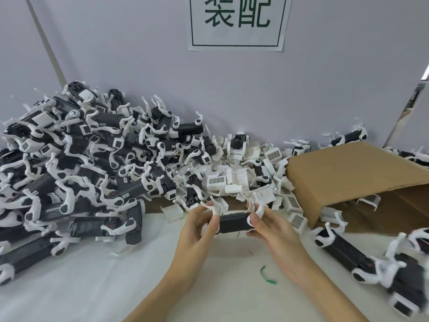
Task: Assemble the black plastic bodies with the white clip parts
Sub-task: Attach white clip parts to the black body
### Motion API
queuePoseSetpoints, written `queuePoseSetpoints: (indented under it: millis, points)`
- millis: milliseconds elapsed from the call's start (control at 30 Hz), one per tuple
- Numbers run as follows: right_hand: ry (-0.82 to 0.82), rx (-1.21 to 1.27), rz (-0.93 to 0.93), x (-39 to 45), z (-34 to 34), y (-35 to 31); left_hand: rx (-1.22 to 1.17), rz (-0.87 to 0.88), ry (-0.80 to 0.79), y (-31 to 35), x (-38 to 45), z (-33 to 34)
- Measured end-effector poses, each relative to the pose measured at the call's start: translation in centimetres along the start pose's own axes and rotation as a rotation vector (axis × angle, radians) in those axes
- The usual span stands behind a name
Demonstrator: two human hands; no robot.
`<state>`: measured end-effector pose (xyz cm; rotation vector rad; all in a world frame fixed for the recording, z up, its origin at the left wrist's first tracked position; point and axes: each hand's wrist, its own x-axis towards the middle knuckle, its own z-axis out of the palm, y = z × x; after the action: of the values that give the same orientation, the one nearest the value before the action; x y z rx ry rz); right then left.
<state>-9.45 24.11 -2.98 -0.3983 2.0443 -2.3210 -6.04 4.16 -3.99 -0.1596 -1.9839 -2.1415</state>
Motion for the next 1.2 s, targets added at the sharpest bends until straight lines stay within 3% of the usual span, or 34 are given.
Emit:
queuePoseSetpoints:
  millis: [100, 367, 500, 700, 867, 1033, 1200]
  points:
    - [-0.025, -0.044, -0.021, 0.0, -0.5, -0.2, 0.026, 0.033, -0.045, 0.0, -0.1, 0.1]
    - [0.000, 0.124, -0.039, 0.0, 0.2, -0.3, 0.014, -0.044, 0.059, -0.2, 0.1, 0.0]
    - [-0.037, 0.173, -0.027, -0.2, 0.1, -0.6, -0.001, -0.030, -0.002, -0.4, 0.3, -0.2]
    - [-0.123, 0.370, 0.260, -0.3, -0.3, -1.7, -0.045, -0.031, -0.104, -0.2, 0.2, -0.9]
    - [-0.013, 0.527, 0.396, -0.2, -0.5, -1.3, -0.057, -0.061, -0.252, -0.4, 0.2, -0.8]
    - [0.003, 0.323, 0.216, -0.2, -0.1, -1.0, -0.234, -0.092, -0.220, -0.3, 0.3, -0.5]
    - [-0.037, 0.276, 0.094, -1.0, 0.6, -1.1, -0.127, -0.118, -0.097, 0.0, 0.1, 0.1]
